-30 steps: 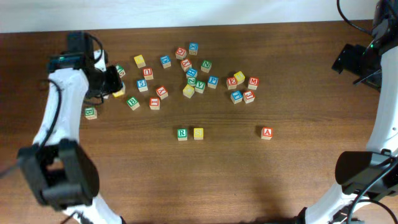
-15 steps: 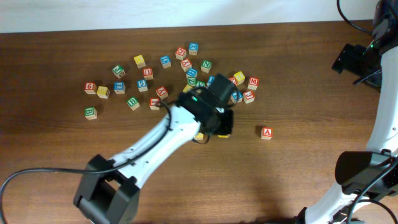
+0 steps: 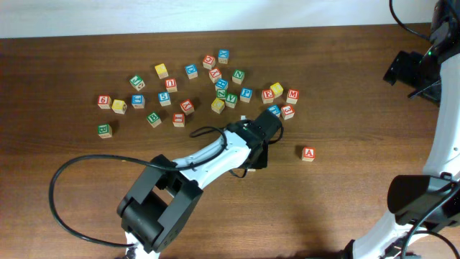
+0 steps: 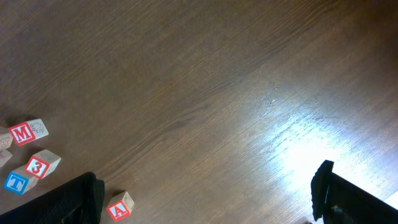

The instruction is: Spell out RSS

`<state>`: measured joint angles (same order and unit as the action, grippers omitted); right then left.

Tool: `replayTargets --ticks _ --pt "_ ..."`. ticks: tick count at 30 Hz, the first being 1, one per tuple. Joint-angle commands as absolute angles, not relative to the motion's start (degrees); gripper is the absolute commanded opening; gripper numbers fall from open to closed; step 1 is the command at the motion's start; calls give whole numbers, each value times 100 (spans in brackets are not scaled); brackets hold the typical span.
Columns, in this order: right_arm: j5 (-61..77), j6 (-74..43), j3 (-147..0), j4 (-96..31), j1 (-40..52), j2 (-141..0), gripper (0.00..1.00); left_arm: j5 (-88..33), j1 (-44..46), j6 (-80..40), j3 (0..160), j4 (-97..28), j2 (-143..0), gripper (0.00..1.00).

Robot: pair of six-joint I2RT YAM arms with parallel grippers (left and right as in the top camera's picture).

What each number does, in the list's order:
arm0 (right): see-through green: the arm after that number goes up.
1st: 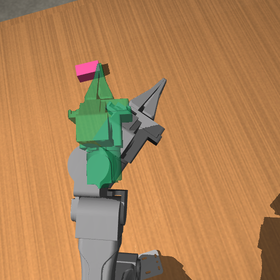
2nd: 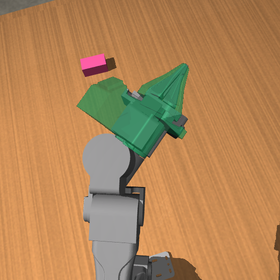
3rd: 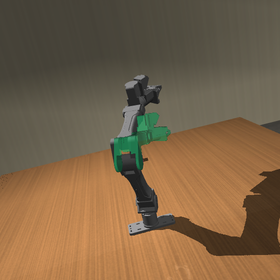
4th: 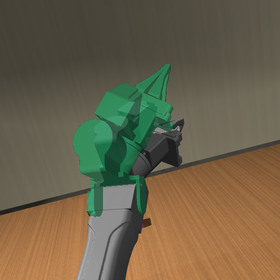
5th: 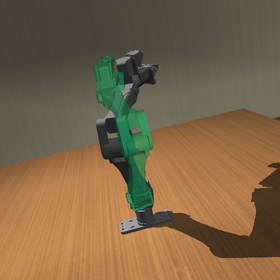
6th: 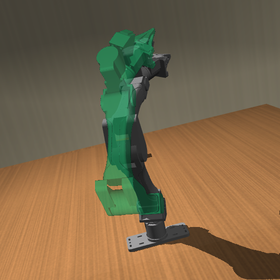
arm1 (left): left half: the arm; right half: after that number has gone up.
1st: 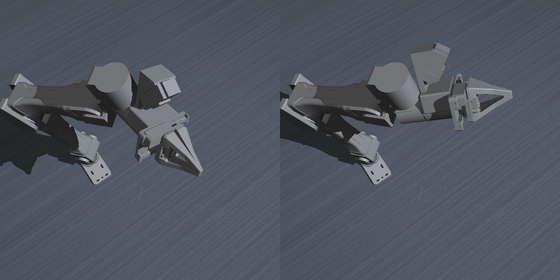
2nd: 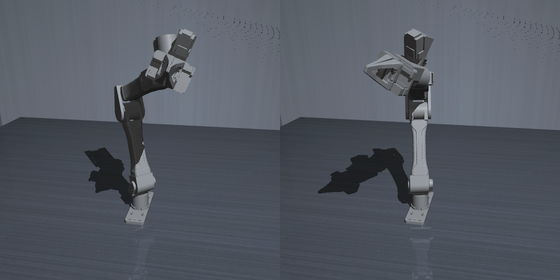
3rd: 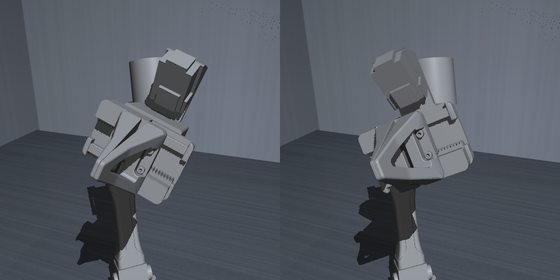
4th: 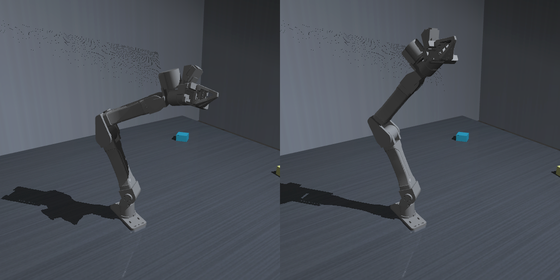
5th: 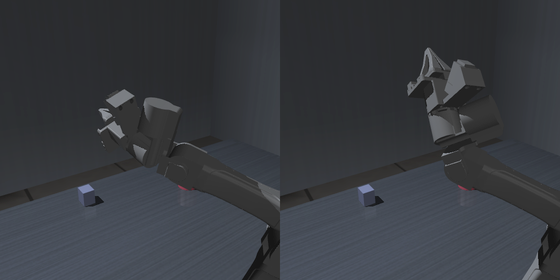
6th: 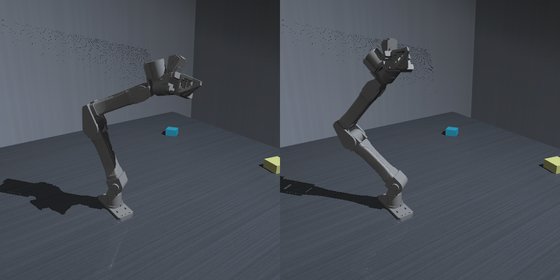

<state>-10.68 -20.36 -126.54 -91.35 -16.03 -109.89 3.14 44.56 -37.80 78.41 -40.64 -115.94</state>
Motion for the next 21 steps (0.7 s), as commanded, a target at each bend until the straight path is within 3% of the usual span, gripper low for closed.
replayTargets --ticks 1,5,8,10,17,21 --pt "-1118 -1992 -12665 -9146 -1579 -10997 98 506 4381 -3839 7808 -3918 -11646 33" --pt "-1118 -1992 -12665 -9146 -1579 -10997 98 607 4178 -3837 7808 -3688 -11646 34" --pt "-1118 -1992 -12665 -9146 -1579 -10997 98 554 4130 -3828 7826 -3618 -11644 45" --pt "-1118 -1992 -12665 -9146 -1579 -10997 98 -56 4130 -3616 8031 -3632 -11611 46" --pt "-1118 -1992 -12665 -9146 -1579 -10997 98 -731 4167 -3623 8364 -4783 -11246 44" --pt "-1118 -1990 -12665 -9146 -1579 -10997 98 -489 4372 -3623 8217 -5238 -11260 52"
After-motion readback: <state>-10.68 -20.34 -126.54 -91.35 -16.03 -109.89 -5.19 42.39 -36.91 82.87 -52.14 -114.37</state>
